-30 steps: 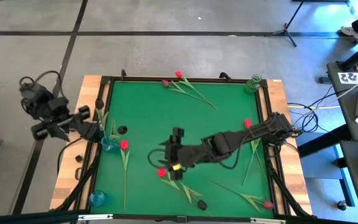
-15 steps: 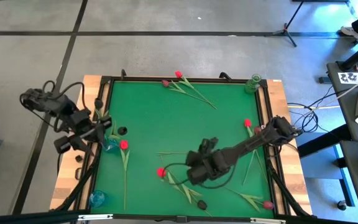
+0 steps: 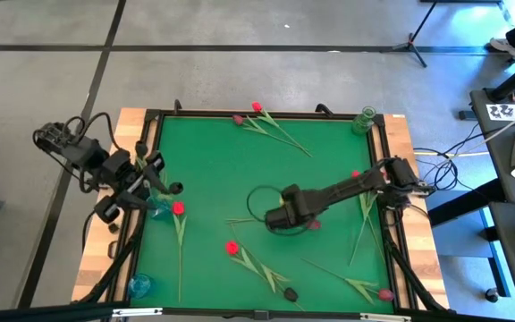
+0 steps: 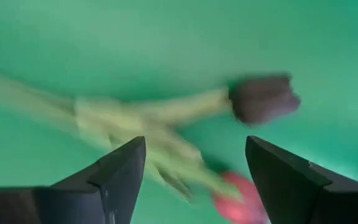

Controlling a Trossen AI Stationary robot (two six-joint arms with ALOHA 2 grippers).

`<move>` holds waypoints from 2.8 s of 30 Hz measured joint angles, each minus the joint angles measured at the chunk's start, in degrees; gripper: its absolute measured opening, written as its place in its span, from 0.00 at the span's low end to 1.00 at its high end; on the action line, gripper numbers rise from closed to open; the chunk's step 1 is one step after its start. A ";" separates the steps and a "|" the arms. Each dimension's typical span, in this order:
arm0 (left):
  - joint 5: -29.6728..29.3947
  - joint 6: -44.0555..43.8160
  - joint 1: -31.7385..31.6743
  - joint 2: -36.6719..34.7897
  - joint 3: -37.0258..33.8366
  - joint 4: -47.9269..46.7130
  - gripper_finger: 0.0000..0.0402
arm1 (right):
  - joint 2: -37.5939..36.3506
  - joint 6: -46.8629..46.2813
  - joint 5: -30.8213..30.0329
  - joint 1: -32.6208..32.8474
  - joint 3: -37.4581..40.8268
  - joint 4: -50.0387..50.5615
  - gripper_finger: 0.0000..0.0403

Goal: Sort flowers into vase by color
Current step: Put the black tulip into the the top blue vase

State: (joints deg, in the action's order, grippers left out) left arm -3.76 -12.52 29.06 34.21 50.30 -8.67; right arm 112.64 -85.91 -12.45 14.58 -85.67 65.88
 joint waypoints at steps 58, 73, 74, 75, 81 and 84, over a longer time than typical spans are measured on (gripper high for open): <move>-19.44 3.73 2.47 6.48 0.07 -3.57 0.51 | -11.26 76.09 -21.90 0.30 -8.85 -60.14 0.01; -22.46 12.00 -0.14 17.06 0.04 12.27 0.51 | -11.22 104.33 1.20 2.47 -8.85 -88.77 0.01; -21.85 12.12 -1.03 18.07 0.04 13.56 0.51 | -11.07 104.33 2.25 1.98 -8.85 -88.77 0.01; -20.94 12.64 -1.91 19.08 0.04 15.27 0.51 | -10.49 104.33 2.93 1.66 -8.87 -89.48 0.01; -17.87 14.35 -5.57 26.06 0.00 21.28 0.51 | -8.63 104.26 3.24 0.30 -8.83 -89.58 0.01; -17.95 14.74 -5.53 27.19 0.00 23.11 0.51 | -8.61 104.30 2.32 0.30 -8.83 -88.29 0.01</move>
State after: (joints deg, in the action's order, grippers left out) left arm -21.71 2.22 23.53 61.39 50.30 14.44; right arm 104.03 18.39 -10.13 14.87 -94.50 -22.41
